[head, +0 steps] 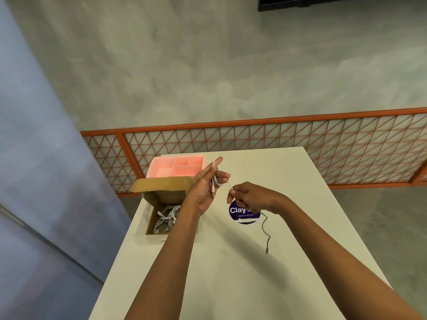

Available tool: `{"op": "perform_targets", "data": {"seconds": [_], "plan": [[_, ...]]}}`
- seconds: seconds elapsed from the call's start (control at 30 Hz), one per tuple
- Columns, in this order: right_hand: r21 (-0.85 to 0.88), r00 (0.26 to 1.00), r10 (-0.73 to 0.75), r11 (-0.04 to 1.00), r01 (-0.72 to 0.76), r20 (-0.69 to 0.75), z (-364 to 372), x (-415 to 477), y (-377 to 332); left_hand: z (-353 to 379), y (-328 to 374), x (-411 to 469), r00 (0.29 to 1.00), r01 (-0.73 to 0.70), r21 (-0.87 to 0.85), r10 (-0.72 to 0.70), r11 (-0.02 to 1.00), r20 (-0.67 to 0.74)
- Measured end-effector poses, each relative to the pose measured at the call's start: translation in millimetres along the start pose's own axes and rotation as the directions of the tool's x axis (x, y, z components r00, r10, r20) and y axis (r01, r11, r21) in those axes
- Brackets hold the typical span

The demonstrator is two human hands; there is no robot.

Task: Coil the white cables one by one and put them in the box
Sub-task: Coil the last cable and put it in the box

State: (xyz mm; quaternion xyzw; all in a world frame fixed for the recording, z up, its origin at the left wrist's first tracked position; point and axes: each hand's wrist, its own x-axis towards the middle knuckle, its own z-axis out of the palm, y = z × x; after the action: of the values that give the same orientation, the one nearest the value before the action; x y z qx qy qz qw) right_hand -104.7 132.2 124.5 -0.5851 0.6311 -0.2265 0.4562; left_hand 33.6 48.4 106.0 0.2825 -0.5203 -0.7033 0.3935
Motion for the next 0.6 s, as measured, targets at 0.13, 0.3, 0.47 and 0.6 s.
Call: {"op": "perform_targets", "data": {"seconds": [0.13,0.3,0.47,0.6], "plan": [[-0.104,0.999,-0.020,0.994,0.024,0.039,-3,-6,-11,2,-3,-1,0.999,-0.013,0.090,0.017,0.996,-0.041],[-0.290,0.998,-0.049,0.955,0.061,0.047,-11,-10,-25,7,-5,-5,0.999,-0.016,0.256,0.028,0.967,-0.042],[-0.310,0.996,-0.079,0.947,0.084,0.027,-28,-15,-34,14,-5,-9,0.997,-0.011,0.424,0.040,0.906,-0.060],[-0.307,0.995,-0.101,0.947,0.089,-0.024,-38,-17,-38,11,-11,-5,1.000,0.016,0.520,0.001,0.854,-0.031]]}}
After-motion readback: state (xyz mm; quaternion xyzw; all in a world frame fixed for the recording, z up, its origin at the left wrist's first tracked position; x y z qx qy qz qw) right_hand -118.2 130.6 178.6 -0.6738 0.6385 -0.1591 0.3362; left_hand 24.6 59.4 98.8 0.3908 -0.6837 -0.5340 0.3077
